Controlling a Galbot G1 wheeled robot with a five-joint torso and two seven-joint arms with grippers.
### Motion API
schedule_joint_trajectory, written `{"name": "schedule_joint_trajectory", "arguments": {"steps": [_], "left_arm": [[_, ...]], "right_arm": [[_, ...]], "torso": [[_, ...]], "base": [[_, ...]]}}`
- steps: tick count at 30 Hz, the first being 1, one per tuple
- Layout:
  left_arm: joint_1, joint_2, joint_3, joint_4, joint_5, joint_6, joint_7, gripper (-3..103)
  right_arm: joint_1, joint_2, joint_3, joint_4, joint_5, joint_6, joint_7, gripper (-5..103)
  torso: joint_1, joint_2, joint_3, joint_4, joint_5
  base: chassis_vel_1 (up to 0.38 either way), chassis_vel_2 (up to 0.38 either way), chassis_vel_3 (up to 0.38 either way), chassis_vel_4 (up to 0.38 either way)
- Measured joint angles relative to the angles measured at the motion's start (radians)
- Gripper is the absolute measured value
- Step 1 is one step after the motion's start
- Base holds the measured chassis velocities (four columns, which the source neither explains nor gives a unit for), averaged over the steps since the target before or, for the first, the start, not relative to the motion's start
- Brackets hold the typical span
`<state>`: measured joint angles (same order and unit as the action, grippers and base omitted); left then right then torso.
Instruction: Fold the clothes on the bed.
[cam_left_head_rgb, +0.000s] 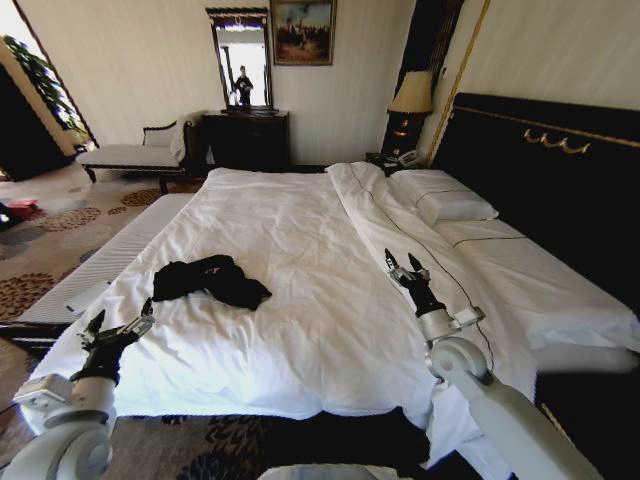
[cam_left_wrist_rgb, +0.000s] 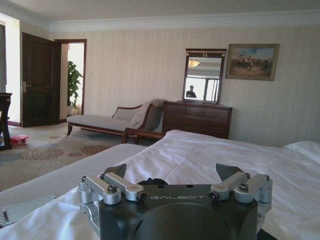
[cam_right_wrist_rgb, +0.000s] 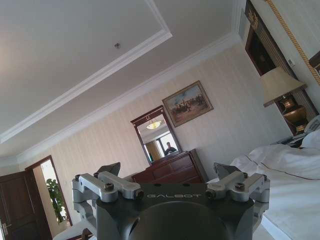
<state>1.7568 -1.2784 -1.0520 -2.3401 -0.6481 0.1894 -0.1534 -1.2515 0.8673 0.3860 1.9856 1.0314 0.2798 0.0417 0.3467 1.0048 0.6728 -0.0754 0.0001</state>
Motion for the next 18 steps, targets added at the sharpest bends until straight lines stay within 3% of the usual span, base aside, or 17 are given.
{"name": "schedule_joint_trajectory", "arguments": {"steps": [18], "left_arm": [[0.010, -0.001, 0.009, -0.009, 0.007, -0.001, 0.001, 100]], "right_arm": [[-0.062, 0.021, 0.046, 0.023, -0.024, 0.000, 0.012, 100]], "torso": [[0.000, 0.000, 0.000, 0.0001, -0.0001]], "base": [[0.000, 0.000, 0.000, 0.000]]}}
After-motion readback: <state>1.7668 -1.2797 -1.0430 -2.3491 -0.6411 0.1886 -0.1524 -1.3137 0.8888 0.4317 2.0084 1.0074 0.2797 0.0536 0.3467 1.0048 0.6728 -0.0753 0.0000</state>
